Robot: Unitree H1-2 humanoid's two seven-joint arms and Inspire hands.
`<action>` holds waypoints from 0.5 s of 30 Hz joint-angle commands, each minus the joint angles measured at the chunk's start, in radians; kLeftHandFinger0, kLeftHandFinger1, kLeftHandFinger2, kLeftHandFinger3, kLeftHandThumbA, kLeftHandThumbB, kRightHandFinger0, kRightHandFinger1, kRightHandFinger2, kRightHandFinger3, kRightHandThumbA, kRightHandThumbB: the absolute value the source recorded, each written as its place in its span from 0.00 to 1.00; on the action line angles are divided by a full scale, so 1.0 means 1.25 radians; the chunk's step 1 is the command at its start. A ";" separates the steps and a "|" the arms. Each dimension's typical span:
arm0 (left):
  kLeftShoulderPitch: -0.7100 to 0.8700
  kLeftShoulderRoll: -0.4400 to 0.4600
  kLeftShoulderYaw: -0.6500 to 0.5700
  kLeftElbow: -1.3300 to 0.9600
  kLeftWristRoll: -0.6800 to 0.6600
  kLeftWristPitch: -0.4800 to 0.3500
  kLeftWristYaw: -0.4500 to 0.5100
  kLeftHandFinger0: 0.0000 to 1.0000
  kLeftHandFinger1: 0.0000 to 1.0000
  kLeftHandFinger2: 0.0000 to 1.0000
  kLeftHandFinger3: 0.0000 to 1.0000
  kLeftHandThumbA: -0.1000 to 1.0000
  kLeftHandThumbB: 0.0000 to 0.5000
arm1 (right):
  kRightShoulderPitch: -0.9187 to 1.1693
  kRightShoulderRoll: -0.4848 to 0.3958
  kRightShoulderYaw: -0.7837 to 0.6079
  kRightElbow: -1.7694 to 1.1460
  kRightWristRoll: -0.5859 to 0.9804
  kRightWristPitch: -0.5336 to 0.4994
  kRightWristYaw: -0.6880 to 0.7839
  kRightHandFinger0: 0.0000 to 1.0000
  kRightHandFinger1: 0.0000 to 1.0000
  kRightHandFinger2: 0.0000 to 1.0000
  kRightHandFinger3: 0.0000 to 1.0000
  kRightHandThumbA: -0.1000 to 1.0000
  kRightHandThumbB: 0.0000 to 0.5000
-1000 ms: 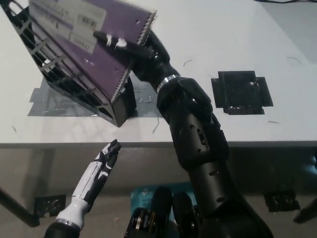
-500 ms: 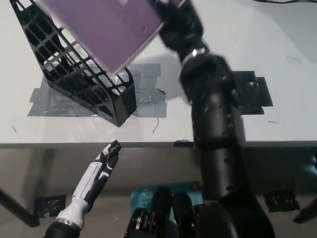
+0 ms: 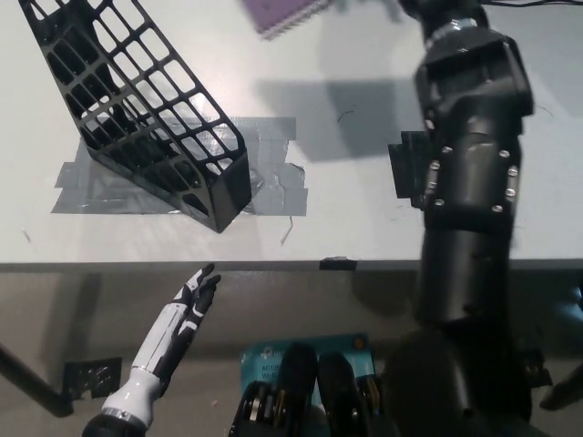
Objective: A shelf with a book inside it is placed on the center of the desk infront of the robot. The robot uses its right hand to grab the book, take it out and hand it to a person.
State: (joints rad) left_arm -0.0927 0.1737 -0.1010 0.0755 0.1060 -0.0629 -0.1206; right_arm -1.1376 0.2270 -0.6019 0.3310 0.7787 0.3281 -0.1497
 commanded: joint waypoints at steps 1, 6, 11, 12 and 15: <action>0.010 0.012 0.008 -0.032 0.004 -0.003 0.000 1.00 1.00 1.00 1.00 0.96 0.63 | -0.003 -0.021 -0.024 0.011 0.069 -0.020 -0.013 0.00 0.00 0.00 0.00 0.74 0.00; 0.021 0.011 0.011 -0.035 0.009 -0.009 0.005 1.00 1.00 1.00 1.00 0.96 0.62 | 0.044 -0.025 -0.035 0.080 0.059 -0.047 -0.009 0.00 0.00 0.00 0.01 0.79 0.00; 0.030 0.011 0.015 -0.031 0.009 -0.018 0.008 1.00 1.00 1.00 1.00 0.97 0.61 | 0.067 -0.023 -0.042 0.208 0.034 -0.115 -0.011 0.00 0.00 0.00 0.00 0.76 0.00; 0.030 0.011 0.015 -0.032 0.009 -0.017 0.008 1.00 1.00 1.00 1.00 0.97 0.61 | 0.067 -0.024 -0.043 0.221 0.034 -0.121 -0.011 0.00 0.00 0.00 0.00 0.77 0.00; 0.031 0.012 0.015 -0.035 0.009 -0.013 0.006 1.00 1.00 1.00 1.00 0.97 0.61 | 0.060 -0.028 -0.058 0.293 0.042 -0.156 -0.008 0.00 0.00 0.00 0.01 0.76 0.00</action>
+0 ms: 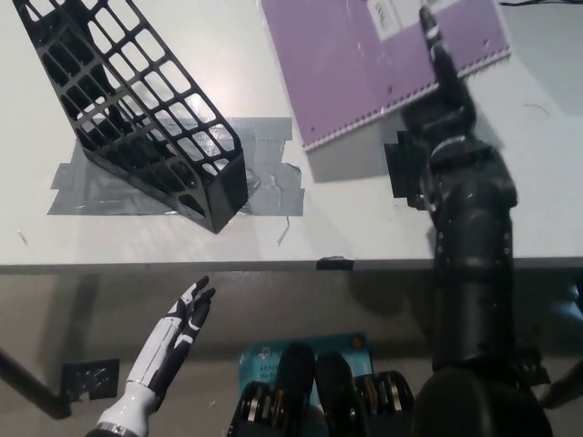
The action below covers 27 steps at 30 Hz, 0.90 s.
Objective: A shelf with a book inside it is placed on the center of the desk infront of the robot. The robot uses its right hand to grab the book, take it out and hand it to a person.
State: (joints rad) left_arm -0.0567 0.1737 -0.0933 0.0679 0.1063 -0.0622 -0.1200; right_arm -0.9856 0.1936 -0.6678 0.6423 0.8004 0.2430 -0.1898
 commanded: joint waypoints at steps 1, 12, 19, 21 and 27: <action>0.004 0.013 0.008 -0.031 0.013 -0.015 0.007 1.00 1.00 1.00 1.00 0.98 0.61 | -0.068 -0.004 -0.012 0.087 0.020 -0.116 0.021 0.00 0.00 0.00 0.00 0.68 0.00; 0.007 0.012 0.012 -0.042 0.011 -0.003 0.005 1.00 1.00 1.00 1.00 0.97 0.61 | -0.116 -0.026 -0.031 0.216 0.016 -0.203 0.000 0.00 0.00 0.00 0.05 0.42 0.00; 0.001 0.012 0.011 -0.040 0.013 -0.008 0.004 1.00 1.00 1.00 1.00 0.97 0.60 | -0.075 -0.046 0.034 0.184 0.023 -0.132 0.193 1.00 1.00 1.00 1.00 0.98 0.74; -0.002 0.013 0.010 -0.038 0.011 -0.008 0.002 1.00 1.00 1.00 1.00 0.97 0.59 | -0.052 -0.057 0.067 0.164 0.032 -0.111 0.322 1.00 1.00 1.00 1.00 1.00 0.99; -0.006 0.013 0.010 -0.035 0.014 -0.011 0.005 1.00 1.00 1.00 1.00 0.98 0.60 | -0.007 -0.073 0.124 0.044 0.015 -0.105 0.372 1.00 1.00 1.00 1.00 0.96 1.00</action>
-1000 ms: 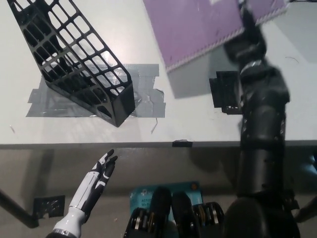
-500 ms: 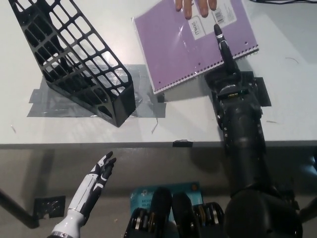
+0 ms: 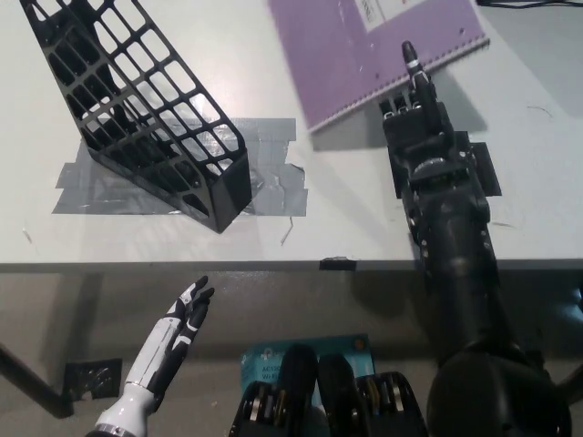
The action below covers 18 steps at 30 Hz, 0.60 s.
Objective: A shelf with a book inside it is placed on the center of the desk infront of the robot. The robot uses its right hand to grab the book, take it out and hand it to a person.
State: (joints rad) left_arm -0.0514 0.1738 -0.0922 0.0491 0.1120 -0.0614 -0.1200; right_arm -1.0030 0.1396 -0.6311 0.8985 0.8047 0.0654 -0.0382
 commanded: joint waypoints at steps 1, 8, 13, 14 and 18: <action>-0.010 0.013 0.009 -0.020 0.010 -0.012 0.006 1.00 1.00 1.00 1.00 0.98 0.60 | 0.013 -0.031 0.103 -0.178 0.008 0.038 0.251 1.00 1.00 1.00 1.00 0.96 1.00; -0.012 0.016 0.020 -0.015 0.001 -0.012 0.009 1.00 1.00 1.00 1.00 0.98 0.59 | 0.146 -0.051 0.215 -0.533 -0.011 0.100 0.219 1.00 1.00 1.00 1.00 1.00 1.00; -0.014 0.016 0.021 -0.018 -0.001 -0.002 0.007 1.00 1.00 1.00 1.00 0.99 0.58 | 0.298 -0.089 0.282 -0.838 -0.010 0.139 0.206 1.00 1.00 1.00 1.00 1.00 1.00; -0.013 0.016 0.021 -0.018 -0.001 -0.003 0.007 1.00 1.00 1.00 1.00 0.99 0.58 | 0.316 -0.093 0.290 -0.872 -0.011 0.141 0.202 1.00 1.00 1.00 1.00 1.00 1.00; -0.014 0.019 0.018 -0.008 0.006 -0.013 0.009 1.00 1.00 1.00 1.00 1.00 0.60 | 0.436 -0.122 0.343 -1.080 -0.077 0.140 0.188 1.00 1.00 1.00 1.00 1.00 1.00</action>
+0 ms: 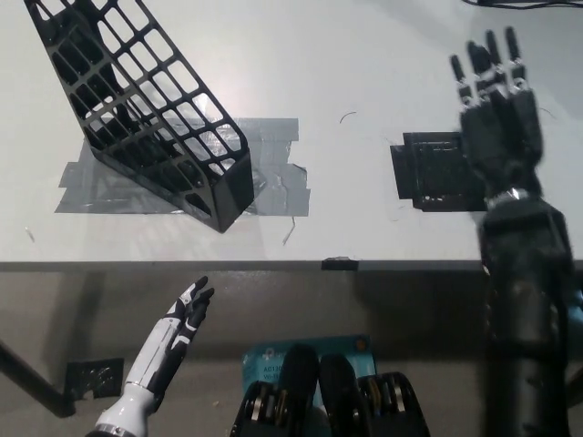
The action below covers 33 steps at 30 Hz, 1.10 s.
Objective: A shelf with a book inside it is placed on the center of the desk infront of the robot. The robot uses its right hand to grab the book, take it out and hand it to a person.
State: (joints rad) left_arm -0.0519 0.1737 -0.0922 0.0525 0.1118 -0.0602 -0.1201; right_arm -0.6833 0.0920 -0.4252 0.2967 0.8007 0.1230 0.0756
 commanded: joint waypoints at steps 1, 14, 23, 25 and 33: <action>-0.017 0.019 0.019 -0.008 0.006 -0.014 0.009 1.00 1.00 1.00 1.00 1.00 0.60 | 0.210 -0.091 0.194 -0.645 -0.102 0.089 0.092 1.00 1.00 1.00 1.00 1.00 1.00; -0.018 0.013 0.022 0.014 -0.004 -0.026 0.012 1.00 1.00 1.00 1.00 1.00 0.57 | 0.553 -0.086 0.314 -0.575 -0.402 -0.193 0.178 1.00 1.00 1.00 1.00 1.00 0.93; 0.032 0.001 0.020 0.003 -0.027 -0.038 0.004 1.00 1.00 1.00 1.00 1.00 0.54 | 0.582 -0.105 0.381 -0.313 -0.461 -0.226 0.118 1.00 1.00 1.00 1.00 1.00 0.81; 0.042 -0.002 0.021 0.004 -0.036 -0.045 0.002 1.00 1.00 1.00 1.00 1.00 0.54 | 0.587 -0.111 0.393 -0.287 -0.476 -0.235 0.112 1.00 1.00 1.00 1.00 1.00 0.77; 0.065 -0.008 0.023 0.006 -0.036 -0.065 0.011 1.00 1.00 1.00 1.00 1.00 0.54 | 0.582 -0.146 0.435 -0.212 -0.541 -0.271 0.093 1.00 1.00 1.00 1.00 1.00 0.78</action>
State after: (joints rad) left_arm 0.0162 0.1727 -0.0791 0.0877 0.0875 -0.0772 -0.1198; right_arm 0.0496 -0.0609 0.0806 0.0070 0.2705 -0.0750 0.1614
